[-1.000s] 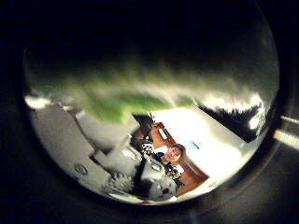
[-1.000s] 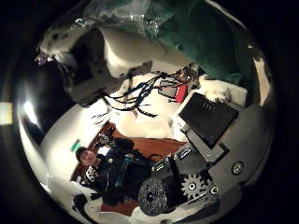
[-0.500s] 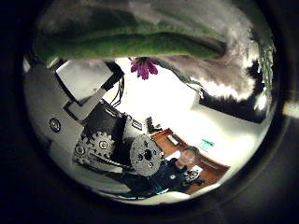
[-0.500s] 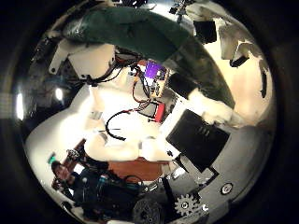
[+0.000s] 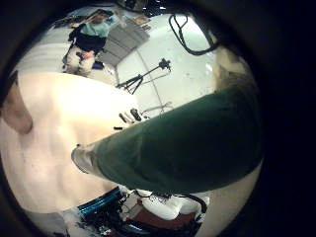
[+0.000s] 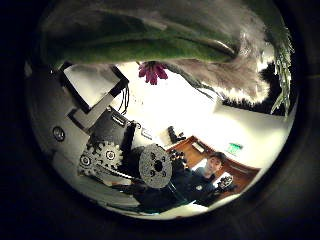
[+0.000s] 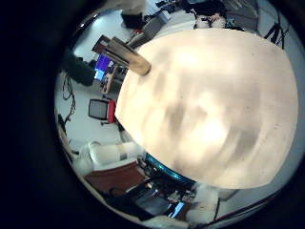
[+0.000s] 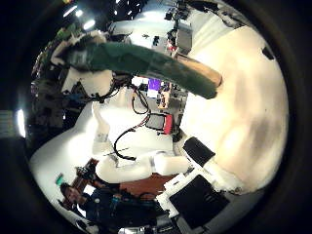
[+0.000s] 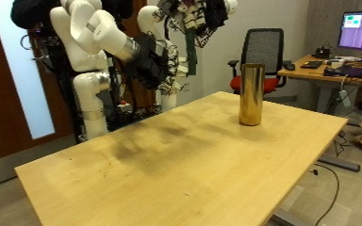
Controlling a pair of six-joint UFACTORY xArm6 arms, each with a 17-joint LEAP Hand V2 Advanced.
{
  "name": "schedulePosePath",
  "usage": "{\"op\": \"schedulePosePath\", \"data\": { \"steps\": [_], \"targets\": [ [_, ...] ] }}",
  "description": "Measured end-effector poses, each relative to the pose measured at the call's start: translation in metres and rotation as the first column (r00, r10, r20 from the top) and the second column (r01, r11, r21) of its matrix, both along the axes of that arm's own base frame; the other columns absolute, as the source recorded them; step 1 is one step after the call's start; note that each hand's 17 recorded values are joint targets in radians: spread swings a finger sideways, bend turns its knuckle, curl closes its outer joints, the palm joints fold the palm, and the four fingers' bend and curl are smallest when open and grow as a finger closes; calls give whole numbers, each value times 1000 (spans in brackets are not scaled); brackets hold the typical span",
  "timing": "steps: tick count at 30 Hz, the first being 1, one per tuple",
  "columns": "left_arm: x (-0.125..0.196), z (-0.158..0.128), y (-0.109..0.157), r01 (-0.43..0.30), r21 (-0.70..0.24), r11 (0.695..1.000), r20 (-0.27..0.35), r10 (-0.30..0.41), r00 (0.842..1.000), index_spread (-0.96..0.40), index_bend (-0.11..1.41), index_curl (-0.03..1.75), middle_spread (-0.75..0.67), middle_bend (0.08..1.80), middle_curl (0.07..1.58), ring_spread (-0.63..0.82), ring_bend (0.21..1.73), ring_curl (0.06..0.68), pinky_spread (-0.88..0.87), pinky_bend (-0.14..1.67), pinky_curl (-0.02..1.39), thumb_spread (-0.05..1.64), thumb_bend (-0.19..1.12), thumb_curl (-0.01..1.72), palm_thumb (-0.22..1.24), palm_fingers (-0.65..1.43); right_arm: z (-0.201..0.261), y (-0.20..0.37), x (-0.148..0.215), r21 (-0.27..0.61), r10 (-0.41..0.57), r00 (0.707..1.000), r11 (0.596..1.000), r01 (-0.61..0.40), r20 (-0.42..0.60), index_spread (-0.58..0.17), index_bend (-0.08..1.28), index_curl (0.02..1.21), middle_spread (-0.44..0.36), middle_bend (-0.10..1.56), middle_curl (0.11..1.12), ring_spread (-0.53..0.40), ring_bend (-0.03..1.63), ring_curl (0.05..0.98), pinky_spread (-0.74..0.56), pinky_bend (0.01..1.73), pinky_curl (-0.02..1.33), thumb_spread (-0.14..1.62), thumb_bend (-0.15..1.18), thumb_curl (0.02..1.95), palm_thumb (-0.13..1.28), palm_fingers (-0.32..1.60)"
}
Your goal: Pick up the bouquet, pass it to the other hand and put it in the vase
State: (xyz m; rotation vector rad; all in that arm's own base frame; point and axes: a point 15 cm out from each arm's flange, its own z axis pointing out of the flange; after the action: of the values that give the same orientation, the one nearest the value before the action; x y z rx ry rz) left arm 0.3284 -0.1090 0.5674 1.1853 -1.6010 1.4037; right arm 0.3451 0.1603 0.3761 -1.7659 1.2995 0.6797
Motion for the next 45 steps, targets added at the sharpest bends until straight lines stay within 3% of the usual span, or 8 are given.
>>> {"op": "schedulePosePath", "data": {
  "steps": [8, 15, 21, 24, 36, 45],
  "targets": [
    [3, 35, 24, -94, 18, 995, 94, 92, 991, -707, 1046, -13, -548, 1055, 1043, -406, 1418, 568, -622, 1092, 603, 163, -19, 868, 1143, 1069, 0, 1, 4, 39, -14, 1000, 999, 15, -22, -201, 132, 272, 215, 196, 314, 213, 467, 233, 352, 479, 407, 940, -29, 446, 706, -34],
    [16, 71, 68, -218, 47, 975, 196, 205, 959, -717, 1066, -14, -545, 1061, 1038, -408, 1418, 573, -624, 1090, 610, 156, -21, 888, 1141, 1065, -10, 1, 7, 43, -12, 999, 999, 14, -49, -203, 144, 243, 217, 190, 308, 220, 444, 235, 359, 474, 371, 936, -29, 443, 705, -26],
    [23, 91, 108, -290, 9, 957, 230, 281, 932, -722, 1071, -14, -543, 1065, 1035, -409, 1422, 578, -626, 1089, 615, 154, -22, 899, 1139, 1062, -13, 2, 8, 45, -9, 998, 999, 11, -59, -202, 151, 244, 216, 187, 302, 230, 433, 238, 360, 466, 354, 944, -27, 441, 712, -16],
    [31, 95, 122, -298, -23, 954, 229, 296, 927, -725, 1070, -15, -540, 1070, 1033, -407, 1422, 580, -625, 1083, 617, 149, -23, 903, 1135, 1066, -15, 2, 9, 46, -9, 998, 999, 12, -65, -201, 155, 247, 216, 191, 302, 233, 420, 238, 362, 464, 346, 946, -26, 443, 721, -8],
    [69, 51, 159, -303, -103, 947, 152, 316, 936, -727, 1073, -15, -532, 1078, 1026, -411, 1418, 584, -633, 1087, 626, 152, -22, 913, 1137, 1063, -18, 5, 8, 47, -2, 997, 999, 6, -74, -198, 161, 263, 215, 191, 306, 236, 404, 240, 375, 448, 325, 945, -25, 457, 764, 9],
    [93, 11, 185, -350, -69, 934, 105, 356, 929, -736, 1056, -16, -530, 1085, 1022, -411, 1418, 586, -624, 1084, 636, 156, -22, 922, 1135, 1061, -18, 8, 7, 46, 9, 997, 999, -6, -77, -189, 157, 266, 215, 192, 307, 236, 394, 243, 362, 432, 316, 937, -27, 464, 778, 22]
  ]
}}
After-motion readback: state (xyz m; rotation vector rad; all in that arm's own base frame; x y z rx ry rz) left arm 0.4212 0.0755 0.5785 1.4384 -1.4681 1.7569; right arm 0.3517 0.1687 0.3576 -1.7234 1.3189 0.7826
